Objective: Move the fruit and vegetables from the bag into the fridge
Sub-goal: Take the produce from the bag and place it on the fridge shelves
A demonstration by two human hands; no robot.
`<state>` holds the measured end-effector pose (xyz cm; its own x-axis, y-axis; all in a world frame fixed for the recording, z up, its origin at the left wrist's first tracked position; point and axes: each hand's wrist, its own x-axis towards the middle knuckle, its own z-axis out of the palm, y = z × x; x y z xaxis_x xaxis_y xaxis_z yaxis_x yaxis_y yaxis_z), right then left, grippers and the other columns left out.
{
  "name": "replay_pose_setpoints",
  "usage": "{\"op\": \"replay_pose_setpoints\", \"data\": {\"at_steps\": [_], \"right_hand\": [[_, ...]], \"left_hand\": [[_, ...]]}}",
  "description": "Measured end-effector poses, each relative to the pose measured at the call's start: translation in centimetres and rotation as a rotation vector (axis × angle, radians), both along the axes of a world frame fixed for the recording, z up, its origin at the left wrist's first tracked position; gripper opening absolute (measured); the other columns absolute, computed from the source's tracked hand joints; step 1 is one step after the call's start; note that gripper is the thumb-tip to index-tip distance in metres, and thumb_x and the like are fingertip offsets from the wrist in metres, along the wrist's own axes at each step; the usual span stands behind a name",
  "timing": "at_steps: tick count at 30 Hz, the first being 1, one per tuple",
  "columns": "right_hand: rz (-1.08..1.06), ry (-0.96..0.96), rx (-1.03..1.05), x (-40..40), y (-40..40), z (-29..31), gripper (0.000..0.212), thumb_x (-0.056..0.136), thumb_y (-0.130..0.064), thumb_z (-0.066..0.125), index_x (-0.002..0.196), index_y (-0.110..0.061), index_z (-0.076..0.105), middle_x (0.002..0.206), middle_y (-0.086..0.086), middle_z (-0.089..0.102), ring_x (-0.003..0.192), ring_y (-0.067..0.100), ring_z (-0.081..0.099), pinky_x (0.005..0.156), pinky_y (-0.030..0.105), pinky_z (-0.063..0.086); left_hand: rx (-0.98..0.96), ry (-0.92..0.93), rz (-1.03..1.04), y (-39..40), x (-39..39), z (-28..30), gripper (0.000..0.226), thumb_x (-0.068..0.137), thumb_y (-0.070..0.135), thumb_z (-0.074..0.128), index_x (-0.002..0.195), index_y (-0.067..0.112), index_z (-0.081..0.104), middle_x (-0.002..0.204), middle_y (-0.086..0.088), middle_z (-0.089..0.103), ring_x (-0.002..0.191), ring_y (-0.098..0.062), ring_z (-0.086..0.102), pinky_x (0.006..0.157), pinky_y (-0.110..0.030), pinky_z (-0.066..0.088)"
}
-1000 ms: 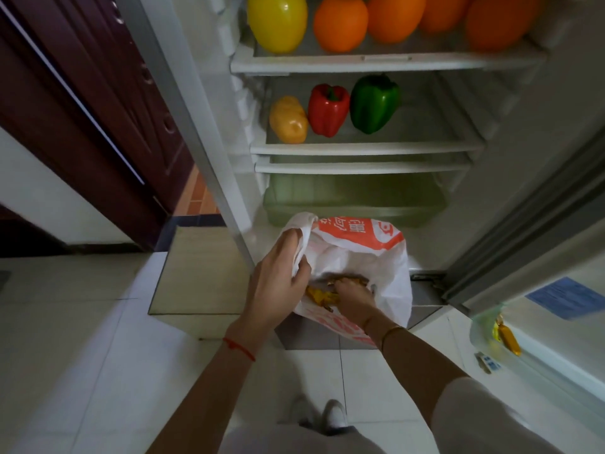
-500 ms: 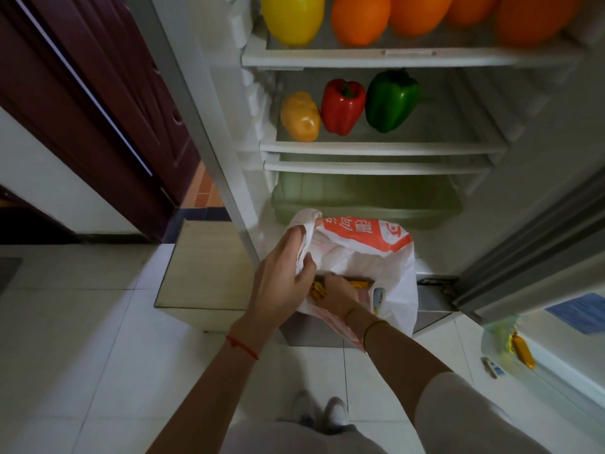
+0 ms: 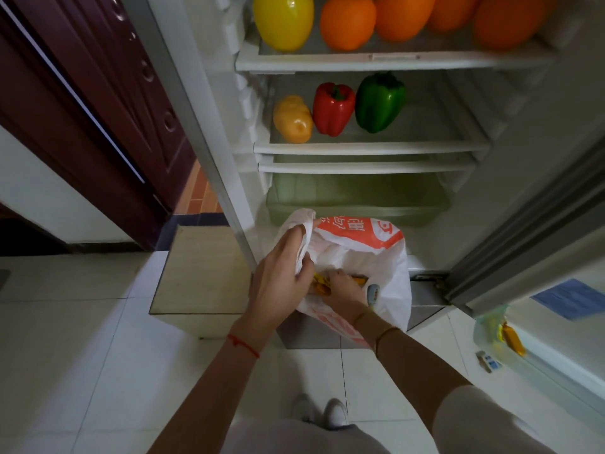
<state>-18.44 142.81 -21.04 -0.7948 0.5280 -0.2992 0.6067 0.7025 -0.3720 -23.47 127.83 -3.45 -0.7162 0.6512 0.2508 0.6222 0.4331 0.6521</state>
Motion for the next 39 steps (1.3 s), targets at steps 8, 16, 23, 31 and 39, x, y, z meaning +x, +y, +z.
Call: {"op": "replay_pose_setpoints", "data": {"at_steps": [8,16,23,31,39], "right_hand": [[-0.185,0.159,-0.155,2.9,1.0,3.8,0.023,0.082,-0.035,0.071,0.089,-0.016,0.061,0.081,-0.001,0.062,0.075,0.015,0.060,0.071,0.030,0.051],[-0.288,0.395,-0.184,9.9,0.6,11.7,0.033,0.082,-0.031,0.074,0.103,-0.011,0.060,0.094,0.003,0.066,0.081,0.018,0.062,0.071,0.028,0.050],[-0.635,0.507,-0.126,18.0,3.2,15.1,0.029,0.079,-0.027,0.077,0.100,-0.014,0.064,0.080,-0.003,0.064,0.068,0.011,0.059,0.050,0.006,0.039],[-1.008,0.409,-0.001,26.9,8.4,14.3,0.024,0.080,-0.021,0.069,0.064,-0.010,0.056,0.058,0.003,0.054,0.056,0.019,0.048,0.049,0.025,0.033],[-1.006,0.148,-0.007,28.6,13.1,11.6,0.031,0.082,-0.020,0.064,0.060,-0.008,0.047,0.054,0.002,0.041,0.048,0.014,0.039,0.043,0.026,0.027]], "left_hand": [[-0.010,0.064,-0.095,0.1,1.4,0.5,0.043,0.092,0.014,0.052,0.134,0.014,0.041,0.115,-0.009,0.062,0.083,-0.028,0.064,0.063,-0.040,0.055],[-0.067,0.164,-0.166,1.3,2.9,0.0,0.032,0.092,0.008,0.056,0.123,0.003,0.047,0.114,-0.017,0.063,0.088,-0.033,0.065,0.060,-0.025,0.041],[-0.039,0.175,-0.238,3.5,4.3,-0.5,0.039,0.091,0.008,0.058,0.128,0.004,0.047,0.123,-0.016,0.062,0.108,-0.032,0.063,0.078,-0.032,0.050],[-0.043,0.164,-0.242,5.0,4.7,-0.8,0.040,0.092,0.010,0.057,0.130,0.005,0.045,0.125,-0.017,0.061,0.111,-0.034,0.061,0.086,-0.041,0.053],[-0.067,0.152,-0.232,5.2,5.1,-1.2,0.041,0.092,0.009,0.057,0.131,0.005,0.045,0.125,-0.018,0.060,0.109,-0.034,0.061,0.084,-0.040,0.052]]}}
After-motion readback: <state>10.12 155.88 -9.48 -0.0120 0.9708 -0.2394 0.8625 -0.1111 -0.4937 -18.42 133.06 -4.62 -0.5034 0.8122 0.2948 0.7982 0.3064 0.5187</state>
